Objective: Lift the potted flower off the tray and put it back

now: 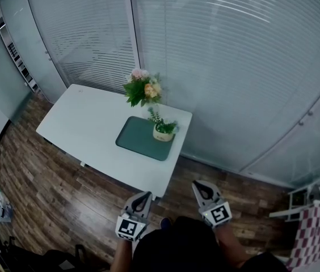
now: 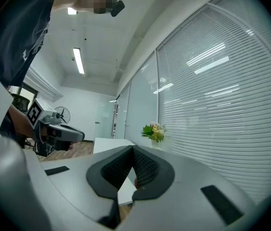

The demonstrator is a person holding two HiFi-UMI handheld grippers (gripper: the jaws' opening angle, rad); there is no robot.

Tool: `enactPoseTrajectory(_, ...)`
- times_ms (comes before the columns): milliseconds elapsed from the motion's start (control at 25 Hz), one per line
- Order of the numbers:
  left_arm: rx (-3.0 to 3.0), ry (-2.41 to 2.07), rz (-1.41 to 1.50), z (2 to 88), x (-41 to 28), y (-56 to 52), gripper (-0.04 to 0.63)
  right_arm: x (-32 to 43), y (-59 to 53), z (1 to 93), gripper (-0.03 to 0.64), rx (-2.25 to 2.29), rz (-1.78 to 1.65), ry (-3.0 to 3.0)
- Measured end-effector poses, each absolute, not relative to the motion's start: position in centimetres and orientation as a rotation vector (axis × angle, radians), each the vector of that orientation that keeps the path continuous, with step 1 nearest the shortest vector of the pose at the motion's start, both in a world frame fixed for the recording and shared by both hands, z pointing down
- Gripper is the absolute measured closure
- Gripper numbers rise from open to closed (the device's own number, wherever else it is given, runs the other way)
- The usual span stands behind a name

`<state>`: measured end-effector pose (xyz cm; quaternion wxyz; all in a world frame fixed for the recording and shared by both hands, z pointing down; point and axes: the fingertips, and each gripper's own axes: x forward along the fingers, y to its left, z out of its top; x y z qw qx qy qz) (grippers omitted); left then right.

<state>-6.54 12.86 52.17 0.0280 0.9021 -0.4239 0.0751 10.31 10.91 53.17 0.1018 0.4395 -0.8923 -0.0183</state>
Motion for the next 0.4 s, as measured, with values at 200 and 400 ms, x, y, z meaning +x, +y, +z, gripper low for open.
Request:
enactPoseTrajectory(200, 2.766, -1.312, 0.210, 52.42, -6.75, 12.99, 0.588, 10.06, 10.91, 53.20, 0.614, 1.295, -0.050, -2.644)
enactPoseTrajectory(400, 2.754, -1.312, 0.206, 52.53, -7.20, 13.44, 0.588, 9.36, 11.59, 53.44, 0.614, 1.264, -0.037, -2.673)
